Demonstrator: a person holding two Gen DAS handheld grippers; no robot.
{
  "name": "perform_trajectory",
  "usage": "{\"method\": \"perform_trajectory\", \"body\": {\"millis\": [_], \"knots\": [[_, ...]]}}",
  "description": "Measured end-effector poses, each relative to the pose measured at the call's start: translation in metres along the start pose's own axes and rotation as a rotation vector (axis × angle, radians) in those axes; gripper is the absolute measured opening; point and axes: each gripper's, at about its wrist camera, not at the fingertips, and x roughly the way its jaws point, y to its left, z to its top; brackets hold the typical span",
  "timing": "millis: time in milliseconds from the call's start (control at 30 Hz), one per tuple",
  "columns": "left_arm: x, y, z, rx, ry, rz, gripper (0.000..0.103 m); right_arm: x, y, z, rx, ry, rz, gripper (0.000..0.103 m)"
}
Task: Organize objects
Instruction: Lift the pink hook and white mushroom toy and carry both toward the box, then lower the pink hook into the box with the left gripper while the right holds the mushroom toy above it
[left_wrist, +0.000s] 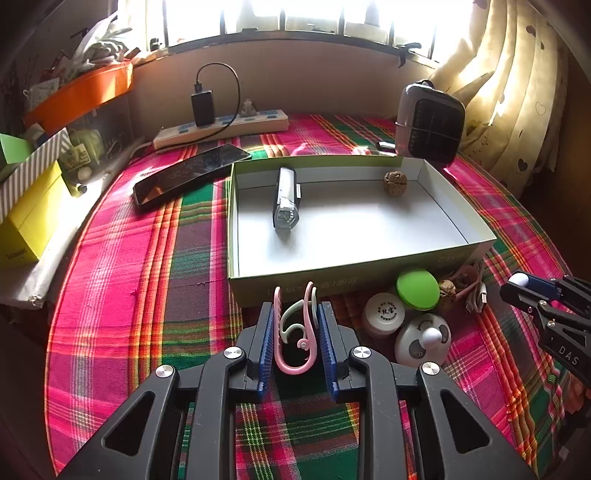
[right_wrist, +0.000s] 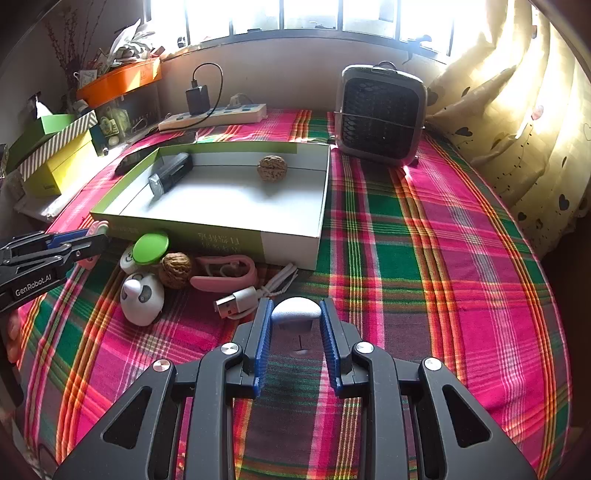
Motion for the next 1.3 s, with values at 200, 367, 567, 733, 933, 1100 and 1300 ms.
{"method": "perform_trajectory", "body": {"millis": [200,367,567,733,933,1100,1300], "knots": [[-0.009,-0.001,0.005,0.008,-0.027,-0.003,0.021,-0.006,0.003,0.01,-0.01,-0.026,0.005,0.027],[-0.011,0.0,0.011,0.012,-0.036,-0.006,0.021,-0.008,0.007,0.021,-0.024,-0.043,0.019,0.027],[-0.009,0.0,0.02,0.017,-0.042,-0.009,0.021,-0.004,0.008,0.041,-0.034,-0.054,0.045,0.027],[-0.002,0.001,0.025,0.007,-0.031,-0.02,0.021,0.008,0.006,0.057,-0.032,-0.048,0.06,0.027],[0.006,0.002,0.032,0.013,-0.033,-0.013,0.021,0.025,0.005,0.075,-0.037,-0.041,0.056,0.027],[0.014,0.004,0.038,0.011,-0.027,-0.012,0.021,0.04,0.007,0.089,-0.05,-0.03,0.048,0.027],[0.026,0.009,0.043,0.002,-0.008,-0.01,0.021,0.06,0.01,0.099,-0.066,-0.003,0.04,0.027]]}}
